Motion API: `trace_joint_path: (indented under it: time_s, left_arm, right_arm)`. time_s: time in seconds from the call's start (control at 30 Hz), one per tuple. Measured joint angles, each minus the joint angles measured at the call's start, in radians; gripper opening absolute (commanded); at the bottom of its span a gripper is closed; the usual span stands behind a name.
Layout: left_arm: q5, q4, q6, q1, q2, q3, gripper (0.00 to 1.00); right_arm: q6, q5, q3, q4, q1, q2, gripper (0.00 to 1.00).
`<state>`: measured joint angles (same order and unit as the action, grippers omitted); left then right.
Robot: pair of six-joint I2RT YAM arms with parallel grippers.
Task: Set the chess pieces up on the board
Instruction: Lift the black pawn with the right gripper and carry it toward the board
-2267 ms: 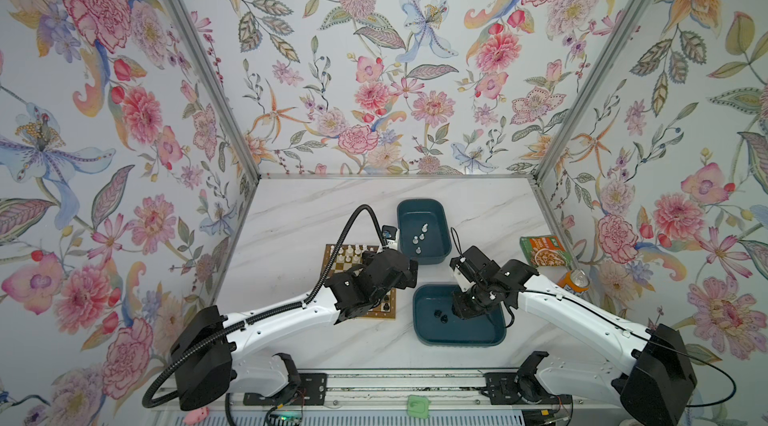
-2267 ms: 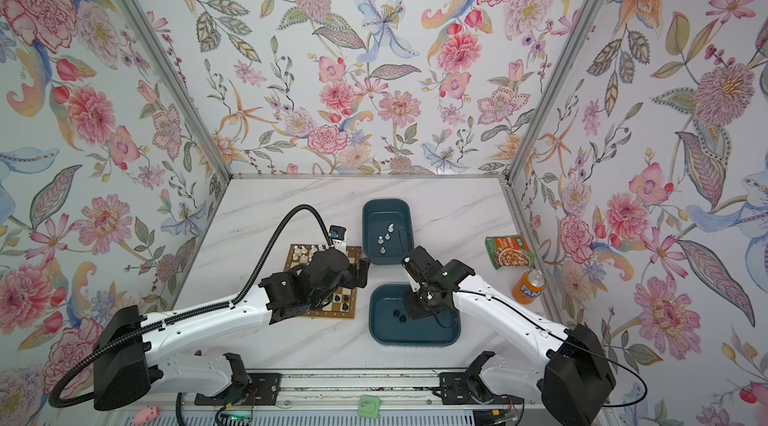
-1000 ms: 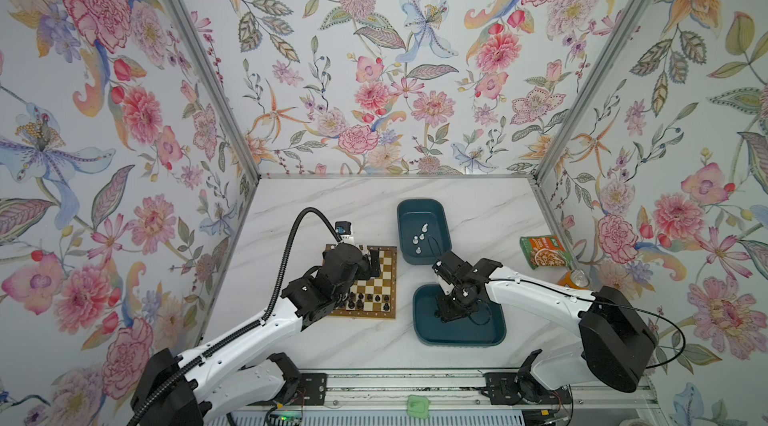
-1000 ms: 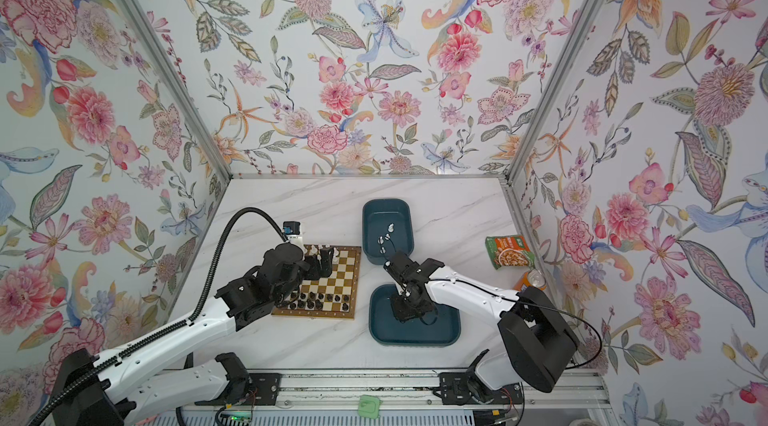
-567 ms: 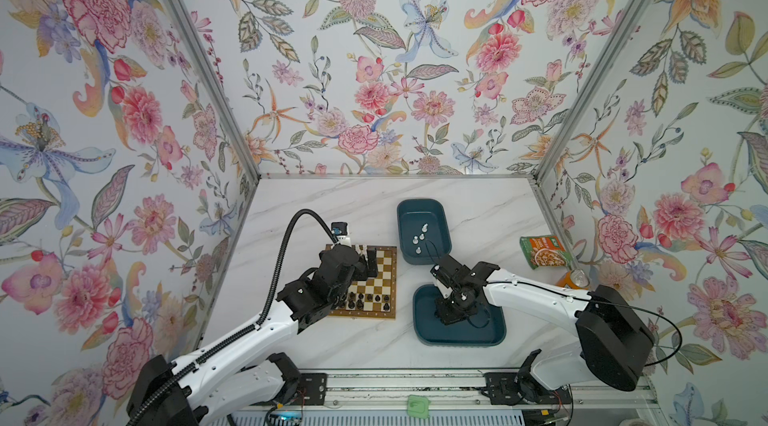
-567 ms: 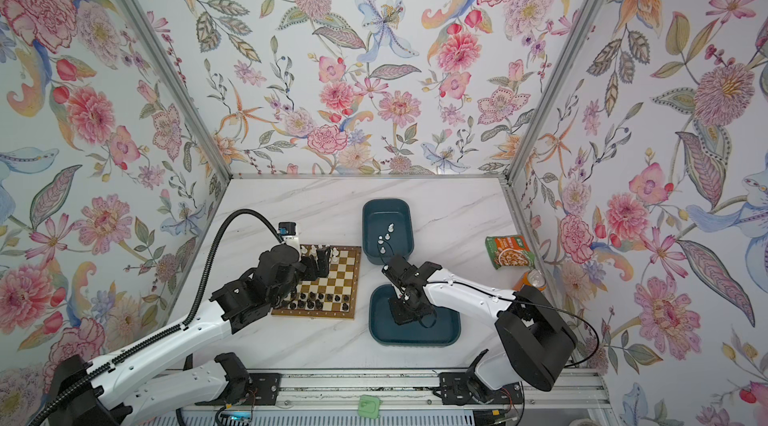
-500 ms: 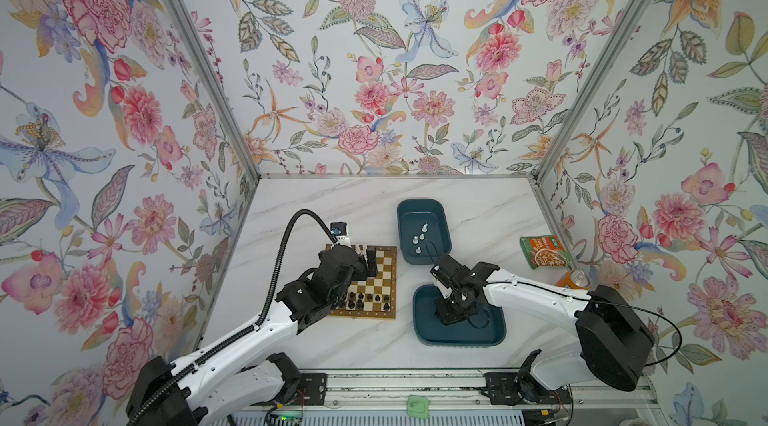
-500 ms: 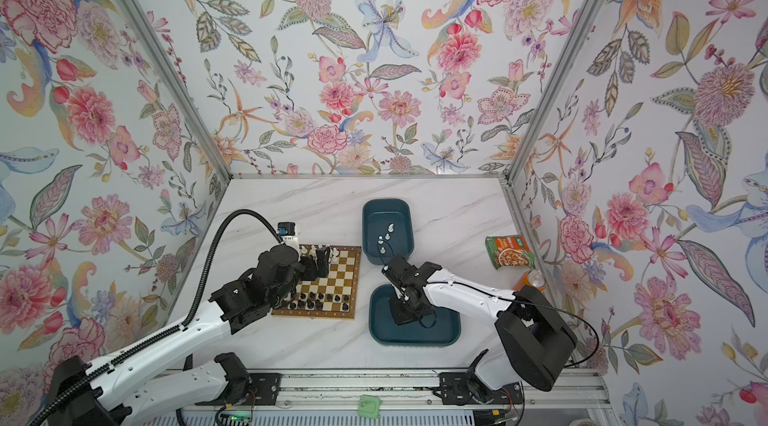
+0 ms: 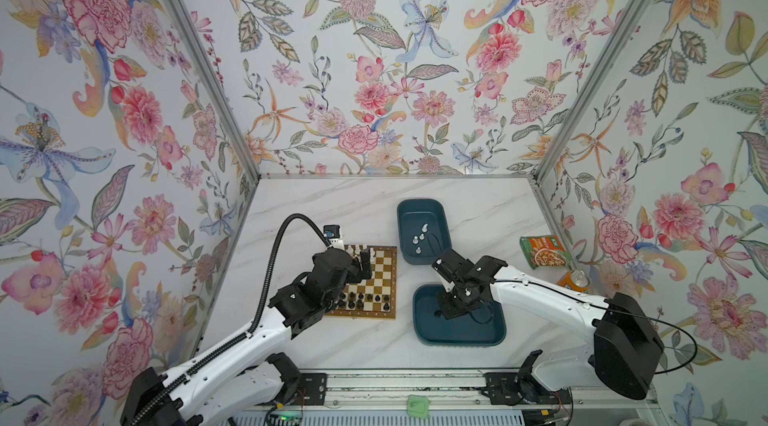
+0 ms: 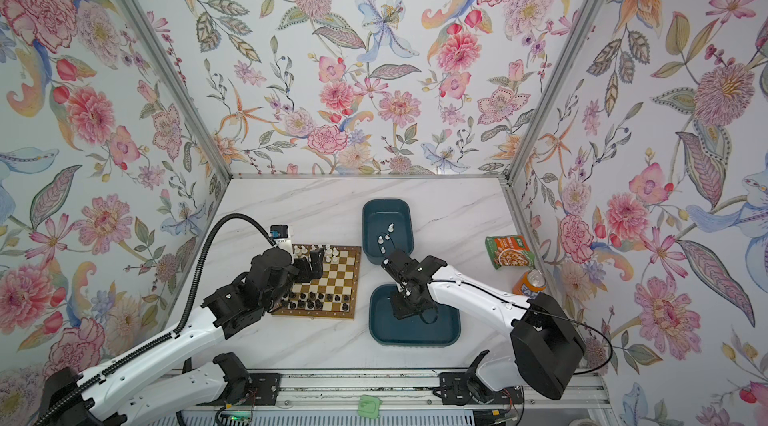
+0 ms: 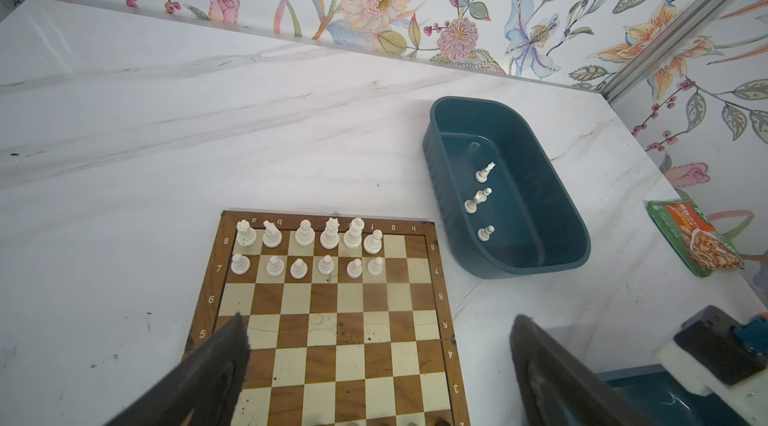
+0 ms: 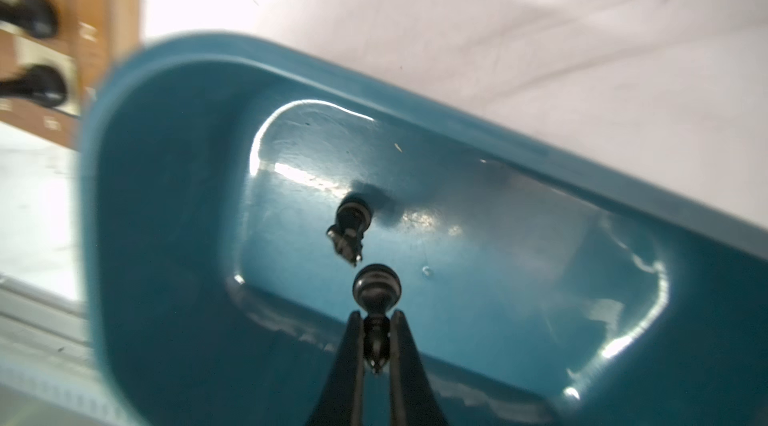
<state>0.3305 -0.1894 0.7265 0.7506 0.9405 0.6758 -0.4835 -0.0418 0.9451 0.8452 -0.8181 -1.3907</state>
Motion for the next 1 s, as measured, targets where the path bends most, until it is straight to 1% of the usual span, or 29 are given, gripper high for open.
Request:
trace_joint_path:
  time_s: [0.2, 0.33, 0.67, 0.8, 1.0]
  left_arm:
    - [0.018, -0.022, 0.013, -0.016, -0.053, -0.036, 0.99]
    - [0.023, -0.055, 0.029, -0.031, -0.104, -0.06, 0.99]
    - [0.033, -0.12, 0.092, -0.081, -0.212, -0.135, 0.99]
    - [0.032, -0.143, 0.104, -0.134, -0.225, -0.137, 0.99]
    - [-0.01, -0.18, 0.104, -0.249, -0.225, -0.138, 0.99]
  right_arm:
    - [0.0, 0.023, 0.142, 0.078, -0.022, 0.003, 0.09]
    - [0.0, 0.029, 0.256, 0.103, -0.061, -0.035, 0.1]
    - [0.013, 0.032, 0.463, 0.112, -0.176, -0.256, 0.09]
    - [0.018, 0.032, 0.527, 0.111, -0.222, -0.336, 0.09]
    - [0.022, 0.031, 0.602, 0.105, -0.274, -0.44, 0.09]
